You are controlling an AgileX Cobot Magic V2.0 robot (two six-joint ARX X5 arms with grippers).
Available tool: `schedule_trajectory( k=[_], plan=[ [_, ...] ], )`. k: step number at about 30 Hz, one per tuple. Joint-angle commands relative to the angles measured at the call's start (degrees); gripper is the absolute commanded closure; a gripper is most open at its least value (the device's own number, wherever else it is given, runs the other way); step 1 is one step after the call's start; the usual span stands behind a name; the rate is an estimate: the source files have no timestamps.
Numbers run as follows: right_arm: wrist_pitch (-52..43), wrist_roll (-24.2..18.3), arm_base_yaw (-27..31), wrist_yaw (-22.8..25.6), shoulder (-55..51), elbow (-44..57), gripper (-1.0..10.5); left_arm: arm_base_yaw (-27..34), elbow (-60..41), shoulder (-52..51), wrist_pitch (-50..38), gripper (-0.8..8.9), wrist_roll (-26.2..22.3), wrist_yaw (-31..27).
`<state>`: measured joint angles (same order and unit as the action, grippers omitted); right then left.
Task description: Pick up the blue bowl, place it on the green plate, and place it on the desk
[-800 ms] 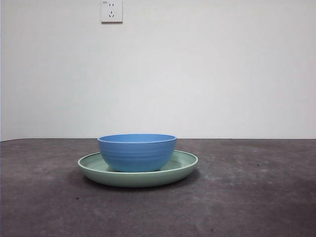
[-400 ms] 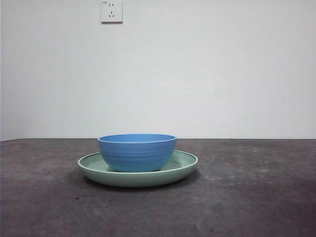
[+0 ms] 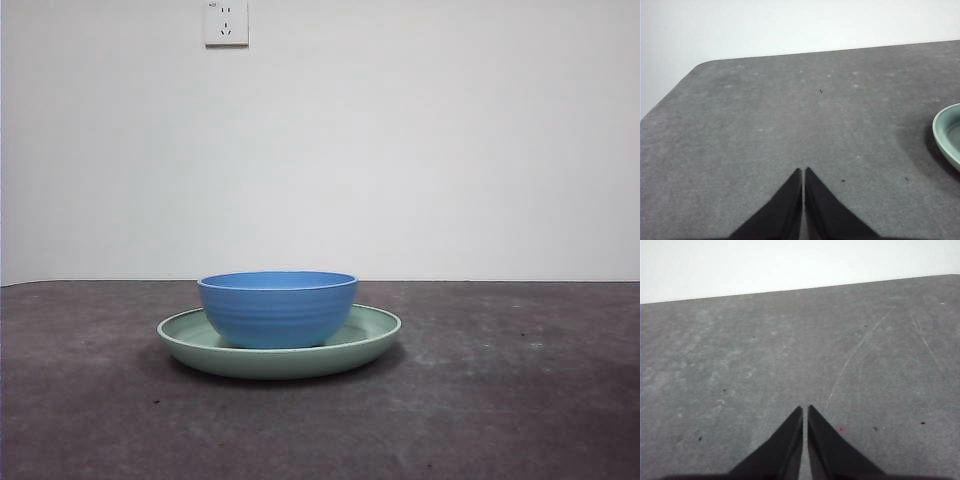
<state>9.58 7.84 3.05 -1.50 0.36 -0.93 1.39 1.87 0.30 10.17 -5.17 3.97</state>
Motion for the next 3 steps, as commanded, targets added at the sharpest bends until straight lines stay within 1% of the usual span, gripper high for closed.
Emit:
schedule_trajectory(
  k=[1, 3],
  plan=[
    [-0.61, 0.72, 0.04, 0.04, -0.15, 0.28, 9.4, 0.15, -1.11, -0.13, 0.57, 8.04, 0.26, -0.13],
    [-0.61, 0.72, 0.04, 0.04, -0.15, 0.28, 9.4, 0.15, -1.11, -0.11, 0.57, 8.04, 0.26, -0.13]
  ],
)
